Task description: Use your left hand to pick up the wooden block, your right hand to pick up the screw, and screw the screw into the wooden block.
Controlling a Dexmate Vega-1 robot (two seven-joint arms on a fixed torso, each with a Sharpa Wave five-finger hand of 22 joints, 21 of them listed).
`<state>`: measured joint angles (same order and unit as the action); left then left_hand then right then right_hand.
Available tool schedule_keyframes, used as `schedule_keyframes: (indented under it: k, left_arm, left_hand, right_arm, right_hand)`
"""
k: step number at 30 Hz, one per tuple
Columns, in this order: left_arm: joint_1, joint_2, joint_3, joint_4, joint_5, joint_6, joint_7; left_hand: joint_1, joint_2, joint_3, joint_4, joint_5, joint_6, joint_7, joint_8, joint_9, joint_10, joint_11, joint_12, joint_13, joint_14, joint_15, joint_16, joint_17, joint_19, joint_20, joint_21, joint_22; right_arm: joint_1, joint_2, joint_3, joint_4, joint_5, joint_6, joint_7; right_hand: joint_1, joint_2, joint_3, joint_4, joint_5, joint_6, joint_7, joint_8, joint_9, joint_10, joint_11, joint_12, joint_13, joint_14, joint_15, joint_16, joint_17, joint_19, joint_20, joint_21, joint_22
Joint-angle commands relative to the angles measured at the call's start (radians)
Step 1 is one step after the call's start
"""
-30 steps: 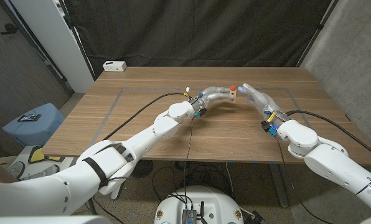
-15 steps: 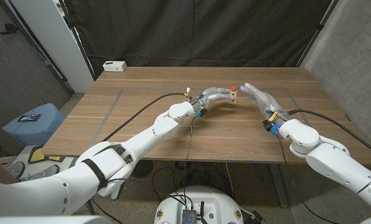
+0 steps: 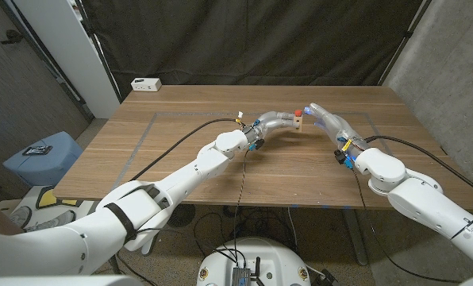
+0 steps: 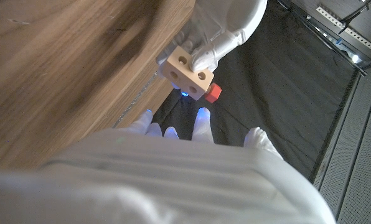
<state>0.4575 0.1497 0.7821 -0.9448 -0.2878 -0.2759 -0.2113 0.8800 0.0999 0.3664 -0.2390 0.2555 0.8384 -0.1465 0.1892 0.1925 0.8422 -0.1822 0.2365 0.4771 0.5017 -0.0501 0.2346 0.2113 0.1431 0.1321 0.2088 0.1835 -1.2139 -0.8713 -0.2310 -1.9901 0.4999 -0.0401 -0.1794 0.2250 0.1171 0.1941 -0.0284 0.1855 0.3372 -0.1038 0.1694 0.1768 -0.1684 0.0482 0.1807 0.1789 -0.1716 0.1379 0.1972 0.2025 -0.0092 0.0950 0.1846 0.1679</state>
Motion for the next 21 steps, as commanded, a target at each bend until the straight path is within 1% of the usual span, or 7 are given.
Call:
schedule_keyframes:
  k: [1,21]
  left_arm:
    - [-0.008,-0.007,0.001,0.014,-0.002,0.001,-0.003]
    - [-0.004,-0.006,0.001,0.012,-0.003,0.006,-0.003]
  left_hand:
    - [-0.017,0.029,0.083,0.078,0.005,0.042,0.031,0.009,0.002,0.01,0.0,0.015,0.027,0.011,-0.024,0.007,0.003,0.011,-0.002,0.003,0.002]
    - [-0.019,0.029,0.084,0.08,0.006,0.041,0.031,0.009,0.002,0.009,0.0,0.015,0.027,0.012,-0.026,0.007,0.003,0.011,-0.002,0.003,0.002]
  right_arm:
    - [0.072,0.019,-0.044,0.056,-0.001,0.01,0.031]
    - [0.097,0.022,-0.069,0.069,-0.001,0.024,0.054]
  right_hand:
    - [-0.01,0.001,0.002,0.006,0.007,-0.005,0.001,0.003,0.001,-0.027,0.002,0.002,0.003,-0.068,0.008,0.0,0.005,-0.003,0.003,0.001,0.002]
    - [-0.018,0.0,0.002,0.008,0.008,0.003,0.001,0.011,0.001,-0.032,0.004,0.004,0.003,-0.073,0.011,0.001,0.006,-0.007,0.005,0.001,0.002]
